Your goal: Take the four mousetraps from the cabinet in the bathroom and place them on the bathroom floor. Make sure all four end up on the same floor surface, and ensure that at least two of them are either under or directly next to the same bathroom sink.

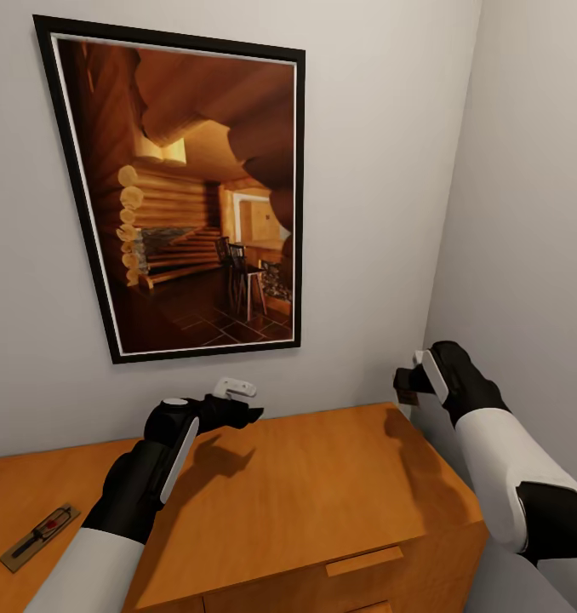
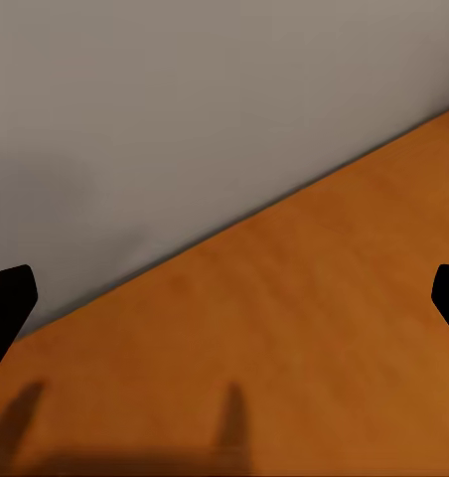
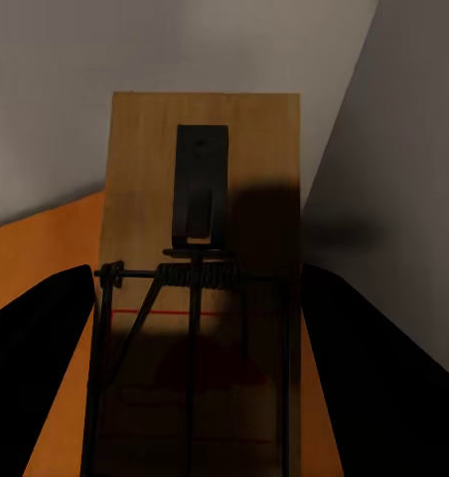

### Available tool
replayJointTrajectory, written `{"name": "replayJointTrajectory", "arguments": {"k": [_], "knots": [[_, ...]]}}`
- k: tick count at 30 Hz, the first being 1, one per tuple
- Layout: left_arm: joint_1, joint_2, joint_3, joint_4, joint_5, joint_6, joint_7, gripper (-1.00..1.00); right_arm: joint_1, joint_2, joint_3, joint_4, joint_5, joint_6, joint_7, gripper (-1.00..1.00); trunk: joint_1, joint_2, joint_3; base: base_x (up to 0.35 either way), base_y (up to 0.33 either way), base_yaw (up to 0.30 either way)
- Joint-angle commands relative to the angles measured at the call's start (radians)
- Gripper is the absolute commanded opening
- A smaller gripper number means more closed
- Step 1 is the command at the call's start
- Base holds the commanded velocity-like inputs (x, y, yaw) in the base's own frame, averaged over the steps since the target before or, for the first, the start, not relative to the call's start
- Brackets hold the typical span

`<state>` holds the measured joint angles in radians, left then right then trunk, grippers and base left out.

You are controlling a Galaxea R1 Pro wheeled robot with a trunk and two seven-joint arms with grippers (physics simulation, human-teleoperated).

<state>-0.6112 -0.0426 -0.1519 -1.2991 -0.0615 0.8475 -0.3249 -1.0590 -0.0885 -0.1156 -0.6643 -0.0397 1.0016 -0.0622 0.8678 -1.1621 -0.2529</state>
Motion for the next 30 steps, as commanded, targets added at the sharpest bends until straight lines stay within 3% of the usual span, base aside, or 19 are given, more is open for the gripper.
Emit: {"name": "replayJointTrajectory", "arguments": {"k": [1, 3, 14, 30], "knots": [[-0.001, 0.000, 0.000, -0.001, -0.006, 0.004, -0.001, 1.00, 0.000, 0.000, -0.001, -0.002, -0.006, 0.004, -0.006, -1.00, 0.000, -0.001, -0.001, 0.000, 0.000, 0.000], [-0.001, -0.006, -0.001, 0.000, -0.001, 0.004, 0.044, 1.00, -0.001, 0.000, -0.002, -0.004, -0.012, 0.005, -0.004, -1.00, 0.000, -0.001, -0.001, 0.000, 0.000, 0.000], [-0.001, -0.008, -0.001, -0.002, 0.001, 0.003, 0.051, 1.00, -0.001, -0.001, -0.003, -0.003, -0.012, 0.005, -0.004, -1.00, 0.000, -0.001, -0.001, -0.019, 0.000, 0.000], [-0.001, -0.003, 0.000, -0.006, 0.002, 0.004, 0.050, 1.00, 0.000, 0.001, 0.000, 0.005, -0.001, 0.000, -0.009, -1.00, 0.000, -0.001, -0.001, -0.238, 0.000, 0.000]]}}
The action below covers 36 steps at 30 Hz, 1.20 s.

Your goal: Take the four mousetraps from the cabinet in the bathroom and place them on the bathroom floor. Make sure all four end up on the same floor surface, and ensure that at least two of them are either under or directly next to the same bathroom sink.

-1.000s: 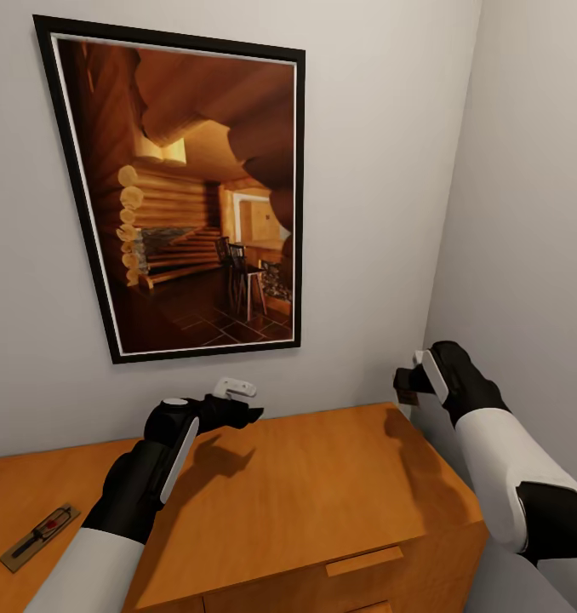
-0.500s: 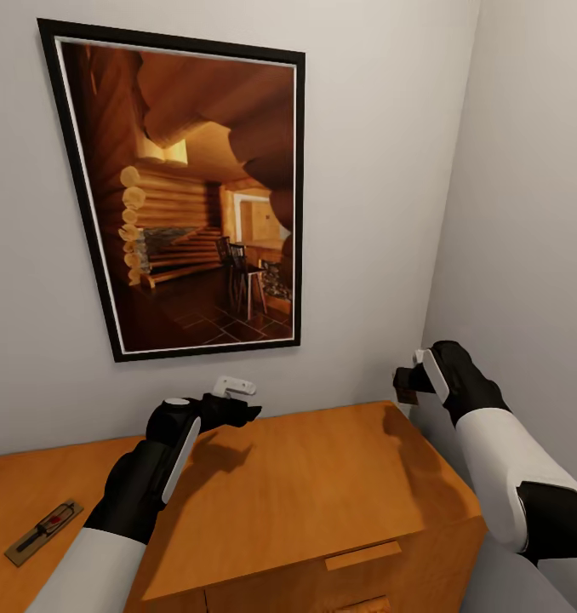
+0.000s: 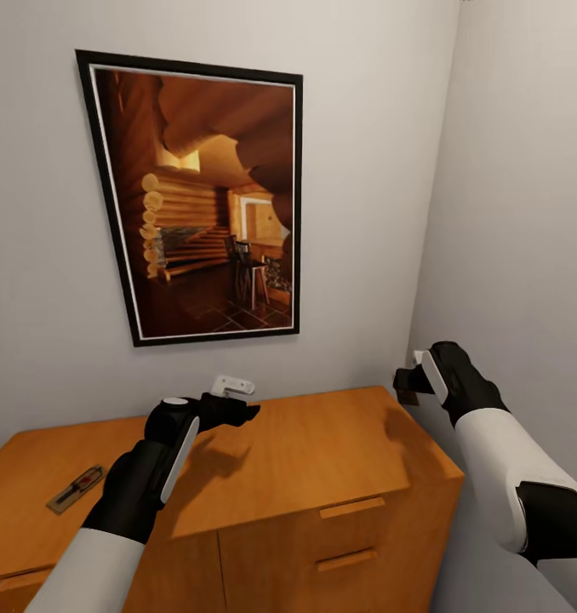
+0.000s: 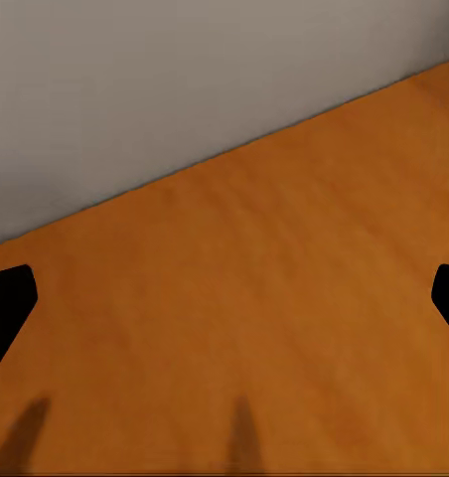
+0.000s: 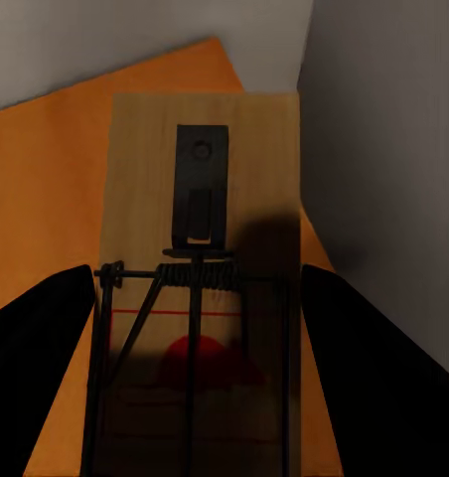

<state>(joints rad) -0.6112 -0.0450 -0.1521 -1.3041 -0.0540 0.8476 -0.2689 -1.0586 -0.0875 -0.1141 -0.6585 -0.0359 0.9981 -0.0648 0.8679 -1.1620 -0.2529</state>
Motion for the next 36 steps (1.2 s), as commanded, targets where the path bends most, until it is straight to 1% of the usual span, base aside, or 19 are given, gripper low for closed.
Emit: {"name": "replayJointTrajectory", "arguments": {"k": [1, 22, 36], "knots": [[-0.001, 0.000, 0.000, -0.001, -0.006, 0.004, -0.006, 1.00, -0.001, 0.000, -0.001, 0.000, -0.005, 0.003, -0.006, -1.00, 0.000, -0.001, -0.001, -0.060, 0.000, 0.000], [-0.001, 0.002, 0.000, 0.000, -0.006, 0.005, -0.006, 1.00, 0.002, 0.000, -0.001, 0.003, -0.008, 0.003, -0.009, -1.00, 0.000, -0.001, -0.001, -0.009, 0.001, 0.000], [-0.001, 0.002, 0.000, -0.001, -0.006, 0.006, -0.006, 1.00, 0.003, 0.000, -0.002, 0.005, -0.009, 0.001, -0.009, -1.00, 0.000, -0.001, -0.001, -0.150, 0.141, 0.000]]}}
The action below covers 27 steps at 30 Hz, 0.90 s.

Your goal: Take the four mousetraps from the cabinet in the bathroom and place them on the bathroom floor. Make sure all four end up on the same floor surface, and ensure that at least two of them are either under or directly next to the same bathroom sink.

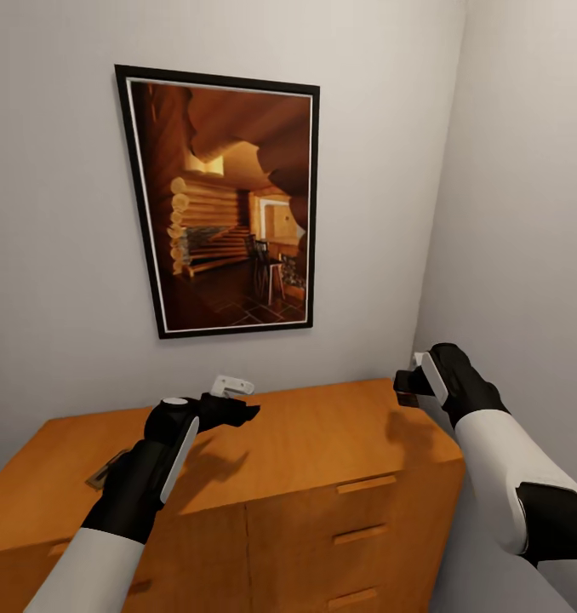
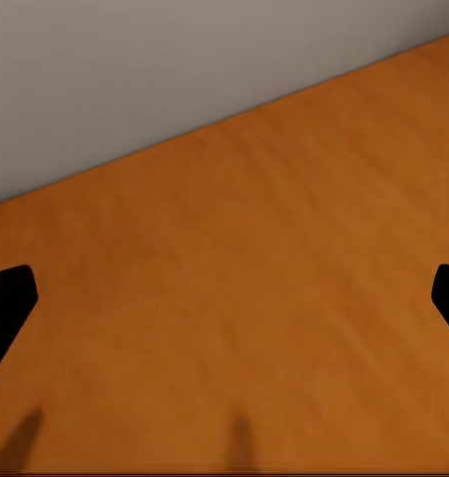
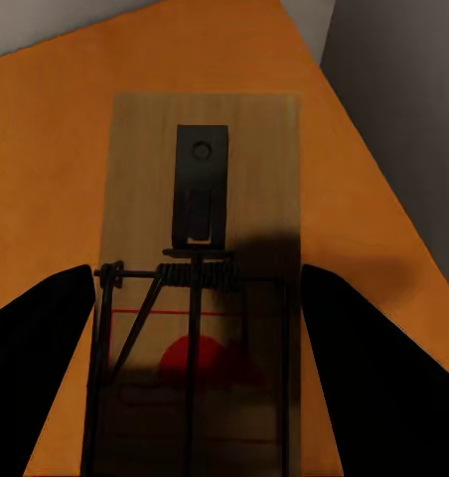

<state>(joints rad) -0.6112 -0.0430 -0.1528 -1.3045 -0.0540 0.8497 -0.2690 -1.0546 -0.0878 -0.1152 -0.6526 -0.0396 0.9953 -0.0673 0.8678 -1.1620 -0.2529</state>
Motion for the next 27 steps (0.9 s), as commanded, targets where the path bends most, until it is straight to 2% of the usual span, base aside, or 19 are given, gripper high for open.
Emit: {"name": "replayJointTrajectory", "arguments": {"k": [1, 9, 27], "knots": [[-0.001, 0.000, 0.000, -0.001, -0.006, 0.004, -0.006, 1.00, -0.001, 0.000, -0.001, -0.001, -0.005, 0.003, -0.006, -1.00, 0.000, -0.001, -0.001, -0.040, 0.038, 0.000], [-0.001, -0.001, 0.000, 0.003, -0.005, 0.003, -0.007, 1.00, -0.001, 0.000, 0.000, 0.000, -0.005, -0.002, -0.006, -1.00, 0.000, -0.001, -0.001, 0.013, 0.115, 0.000], [-0.001, -0.001, 0.000, 0.003, -0.004, 0.003, -0.007, 1.00, -0.001, -0.001, -0.001, 0.001, -0.003, -0.003, -0.009, -1.00, 0.000, -0.001, -0.001, 0.060, 0.308, 0.000]]}}
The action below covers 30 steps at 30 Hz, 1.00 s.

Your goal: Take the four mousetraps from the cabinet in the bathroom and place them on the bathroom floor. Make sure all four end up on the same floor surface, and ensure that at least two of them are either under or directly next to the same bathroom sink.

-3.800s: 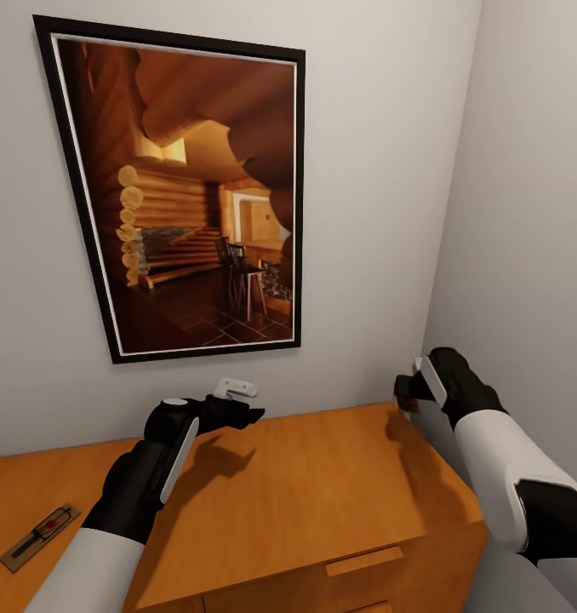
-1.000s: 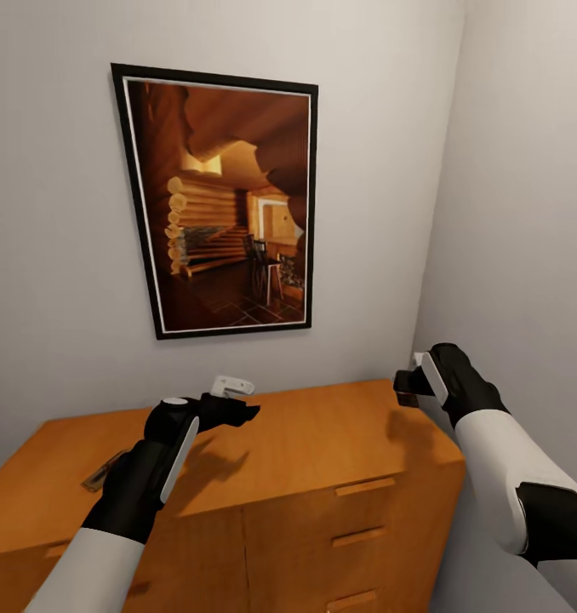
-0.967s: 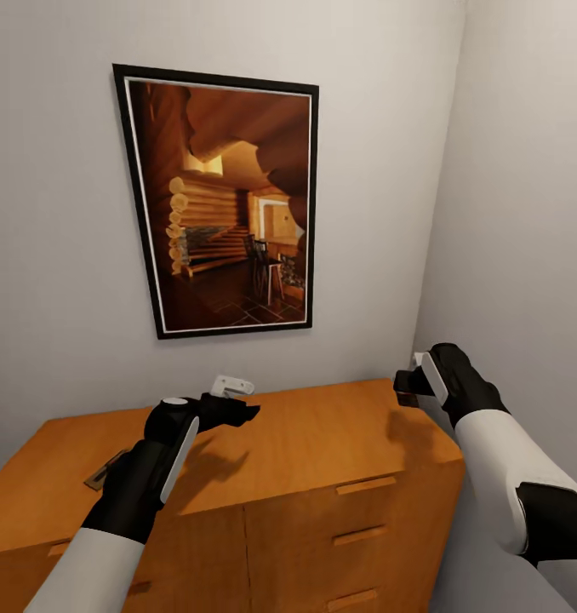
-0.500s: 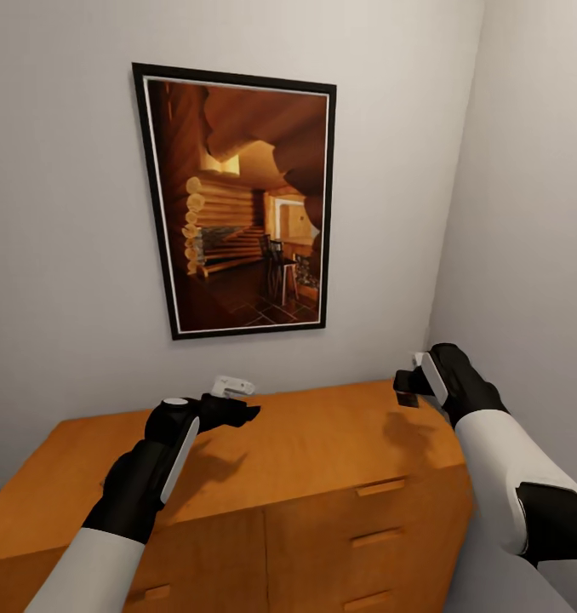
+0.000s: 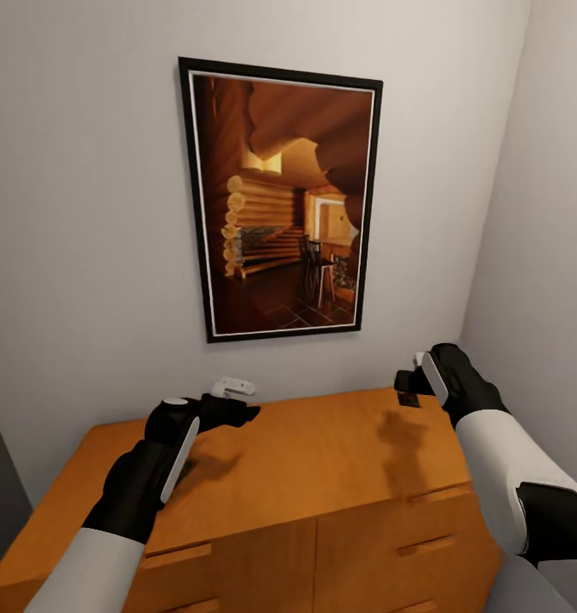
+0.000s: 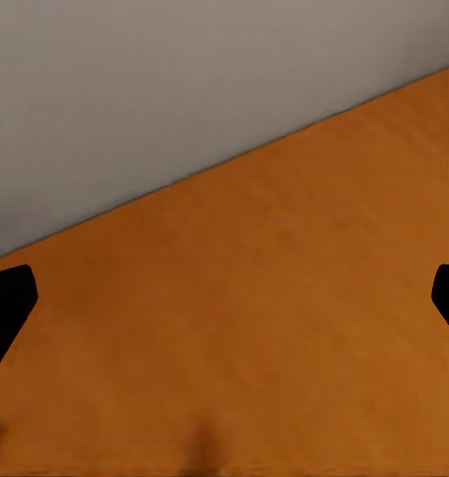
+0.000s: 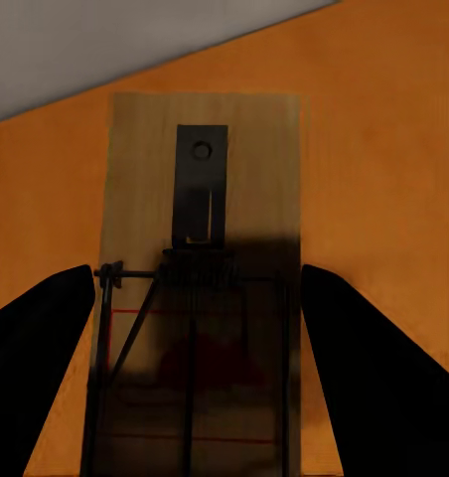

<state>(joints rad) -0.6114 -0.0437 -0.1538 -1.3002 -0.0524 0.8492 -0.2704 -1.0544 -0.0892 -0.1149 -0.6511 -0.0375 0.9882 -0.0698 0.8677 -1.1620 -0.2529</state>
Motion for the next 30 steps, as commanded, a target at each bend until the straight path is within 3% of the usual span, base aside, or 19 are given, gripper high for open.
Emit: {"name": "replayJointTrajectory", "arguments": {"k": [1, 19, 30], "knots": [[-0.001, 0.000, 0.000, -0.001, -0.006, 0.004, -0.006, 1.00, -0.001, 0.001, -0.002, -0.001, -0.005, 0.004, -0.007, -1.00, 0.000, -0.001, -0.001, 0.010, 0.262, 0.000], [-0.001, 0.003, 0.002, -0.002, -0.006, 0.011, -0.005, 1.00, -0.001, -0.003, -0.002, -0.001, -0.004, 0.003, -0.007, -1.00, 0.000, -0.001, -0.001, -0.002, 0.061, 0.000], [-0.001, 0.004, 0.002, -0.002, -0.005, 0.012, -0.006, 1.00, -0.001, -0.006, -0.002, -0.001, -0.004, 0.003, -0.008, -1.00, 0.000, -0.001, -0.001, -0.184, 0.169, 0.000]]}}
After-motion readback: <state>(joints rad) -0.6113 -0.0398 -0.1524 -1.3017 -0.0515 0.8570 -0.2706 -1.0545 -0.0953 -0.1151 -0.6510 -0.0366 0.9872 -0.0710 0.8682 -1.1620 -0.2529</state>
